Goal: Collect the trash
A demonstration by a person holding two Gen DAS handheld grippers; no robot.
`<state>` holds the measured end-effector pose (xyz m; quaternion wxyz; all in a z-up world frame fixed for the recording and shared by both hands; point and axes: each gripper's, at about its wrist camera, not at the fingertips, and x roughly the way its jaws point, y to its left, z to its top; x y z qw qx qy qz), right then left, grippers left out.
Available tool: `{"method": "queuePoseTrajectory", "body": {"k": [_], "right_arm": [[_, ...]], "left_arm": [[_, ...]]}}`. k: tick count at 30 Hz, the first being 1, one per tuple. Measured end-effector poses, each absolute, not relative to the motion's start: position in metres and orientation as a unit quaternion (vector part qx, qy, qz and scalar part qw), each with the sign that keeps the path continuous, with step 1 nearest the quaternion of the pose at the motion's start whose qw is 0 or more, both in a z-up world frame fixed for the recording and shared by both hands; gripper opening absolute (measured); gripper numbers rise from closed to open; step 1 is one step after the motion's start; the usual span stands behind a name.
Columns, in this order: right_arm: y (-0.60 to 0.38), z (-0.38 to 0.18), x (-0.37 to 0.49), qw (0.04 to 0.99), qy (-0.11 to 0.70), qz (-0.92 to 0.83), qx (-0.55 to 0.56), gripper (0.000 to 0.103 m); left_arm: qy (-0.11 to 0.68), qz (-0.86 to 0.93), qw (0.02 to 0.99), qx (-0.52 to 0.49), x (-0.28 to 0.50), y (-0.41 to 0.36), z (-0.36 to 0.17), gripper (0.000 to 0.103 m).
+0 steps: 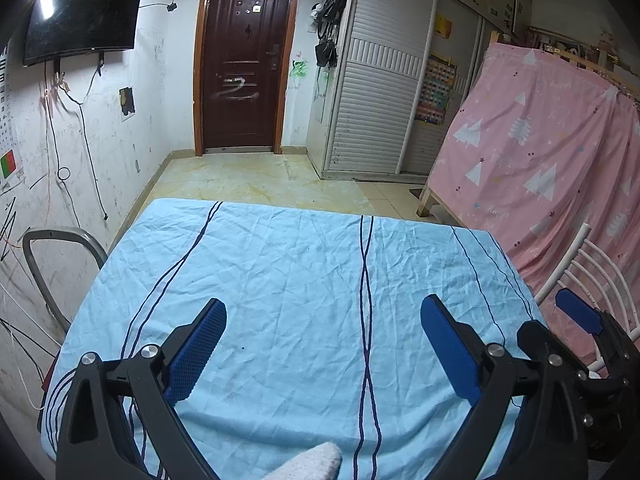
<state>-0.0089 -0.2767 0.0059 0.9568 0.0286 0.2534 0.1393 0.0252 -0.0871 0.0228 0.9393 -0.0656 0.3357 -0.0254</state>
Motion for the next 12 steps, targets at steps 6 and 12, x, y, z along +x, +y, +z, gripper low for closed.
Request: {"method": "queuePoseTrajectory", "body": {"k": [6,12], "right_arm": [[-0.2777,0.0050,-0.0090,0.957,0.254,0.139,0.027,0.097],[-0.2776,0.0057,-0.0090,0.957,0.255,0.138,0.026,0.097]], "left_arm": [[0.336,-0.025,0.939,-0.066,0.0254,-0.0871,0.0226,0.089],[0.340,-0.020,0.938,-0.072,0.0269,-0.0826,0.0203,0.089]]}}
